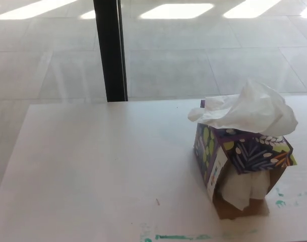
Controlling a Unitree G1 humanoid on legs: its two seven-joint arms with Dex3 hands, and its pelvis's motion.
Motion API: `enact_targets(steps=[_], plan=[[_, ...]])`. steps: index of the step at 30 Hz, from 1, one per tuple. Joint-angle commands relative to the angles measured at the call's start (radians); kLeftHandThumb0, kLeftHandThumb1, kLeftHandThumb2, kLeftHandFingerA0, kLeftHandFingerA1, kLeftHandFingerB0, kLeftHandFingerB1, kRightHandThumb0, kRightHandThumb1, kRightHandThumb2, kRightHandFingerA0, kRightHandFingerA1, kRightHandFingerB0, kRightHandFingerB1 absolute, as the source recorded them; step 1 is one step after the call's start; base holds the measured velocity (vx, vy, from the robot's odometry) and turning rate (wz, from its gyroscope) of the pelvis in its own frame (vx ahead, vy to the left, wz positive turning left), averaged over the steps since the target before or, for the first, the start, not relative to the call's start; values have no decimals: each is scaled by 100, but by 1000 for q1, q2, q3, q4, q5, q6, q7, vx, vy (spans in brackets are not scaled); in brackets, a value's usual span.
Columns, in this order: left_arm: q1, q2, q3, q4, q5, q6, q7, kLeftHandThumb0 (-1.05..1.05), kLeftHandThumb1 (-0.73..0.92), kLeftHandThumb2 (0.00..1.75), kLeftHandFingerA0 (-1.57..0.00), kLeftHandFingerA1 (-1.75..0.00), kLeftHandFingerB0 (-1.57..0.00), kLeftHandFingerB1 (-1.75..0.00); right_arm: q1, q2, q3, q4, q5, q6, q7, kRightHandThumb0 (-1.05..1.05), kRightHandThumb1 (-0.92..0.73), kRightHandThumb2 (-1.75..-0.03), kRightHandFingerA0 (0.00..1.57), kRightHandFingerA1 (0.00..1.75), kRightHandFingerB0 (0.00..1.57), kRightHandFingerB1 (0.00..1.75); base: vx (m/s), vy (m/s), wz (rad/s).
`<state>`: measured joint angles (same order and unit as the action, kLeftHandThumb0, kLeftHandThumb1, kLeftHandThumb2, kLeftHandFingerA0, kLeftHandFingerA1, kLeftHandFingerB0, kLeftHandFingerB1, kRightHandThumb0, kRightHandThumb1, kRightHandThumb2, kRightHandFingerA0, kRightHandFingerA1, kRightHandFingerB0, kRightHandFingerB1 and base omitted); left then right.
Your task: The robot uses its right hand to pull out a tissue from the tissue box kept in the middle of the desk and put it on the right side
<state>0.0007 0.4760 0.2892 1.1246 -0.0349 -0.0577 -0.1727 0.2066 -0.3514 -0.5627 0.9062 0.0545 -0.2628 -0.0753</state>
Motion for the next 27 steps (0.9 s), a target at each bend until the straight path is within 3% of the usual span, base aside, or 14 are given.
enact_targets(steps=[1,4,5,7,8,12,13,15,17,18,19,25,26,27], plan=[[9,43,53,39,-62,-20,-73,-90,88,102,-79,-110,-52,-97,-17,-50,-95,-47,96,-125,-42,-61,-64,-60,99,105,80,70,0,0,0],[29,42,51,49,-52,-38,-74,-89,90,102,-79,-109,-52,-96,-53,-66,-148,-250,179,0,23,-71,-61,-58,79,105,65,62,0,0,0],[34,39,55,47,-55,-49,-73,-88,88,103,-81,-110,-55,-99,-50,-107,-116,-404,155,66,54,-79,-54,-100,75,94,49,65,0,0,0],[33,40,60,52,-59,-47,-75,-89,88,102,-79,-110,-55,-100,-40,-120,-104,-522,156,129,72,-79,-69,-61,77,96,43,56,0,0,0],[31,41,59,55,-57,-47,-72,-89,89,102,-81,-110,-56,-100,-72,-154,-84,-670,182,205,98,-82,-56,-97,72,85,35,59,0,0,0],[31,39,63,55,-61,-42,-69,-88,89,102,-79,-110,-55,-99,-241,-250,30,-948,112,417,92,-77,-75,-63,60,71,32,40,0,0,0],[34,40,62,47,-60,-40,-70,-86,90,102,-79,-109,-54,-98,-280,-260,58,-991,101,455,96,-72,-60,-97,55,71,23,47,0,0,0],[40,40,63,55,-60,-50,-73,-87,91,102,-81,-109,-54,-97,-377,-271,127,-1016,87,481,133,-67,-72,-63,45,53,22,33,0,0,0],[40,40,62,55,-60,-48,-75,-88,91,102,-81,-110,-54,-98,-420,-285,168,-1063,81,568,147,-68,-61,-92,40,58,15,43,0,0,0],[38,37,60,64,-56,-60,-75,-91,90,101,-82,-110,-56,-99,-483,-284,234,-1076,57,558,192,-66,-75,-62,46,56,20,31,0,0,0],[37,36,65,65,-62,-59,-77,-92,90,101,-81,-111,-56,-100,-512,-279,268,-1090,39,580,202,-82,-61,-95,42,64,15,43,0,0,0],[39,32,72,60,-71,-56,-83,-90,90,102,-80,-112,-56,-101,-616,-276,412,-1107,-14,607,291,-97,-62,-96,37,60,11,37,0,0,0],[37,33,69,64,-67,-55,-80,-91,90,101,-80,-110,-56,-100,-632,-280,474,-1127,-54,586,339,-77,-71,-63,22,55,10,27,0,0,0],[36,33,67,64,-64,-51,-76,-91,90,101,-80,-110,-56,-99,-645,-286,525,-1152,-87,582,372,-78,-55,-94,14,57,5,35,0,0,0]])
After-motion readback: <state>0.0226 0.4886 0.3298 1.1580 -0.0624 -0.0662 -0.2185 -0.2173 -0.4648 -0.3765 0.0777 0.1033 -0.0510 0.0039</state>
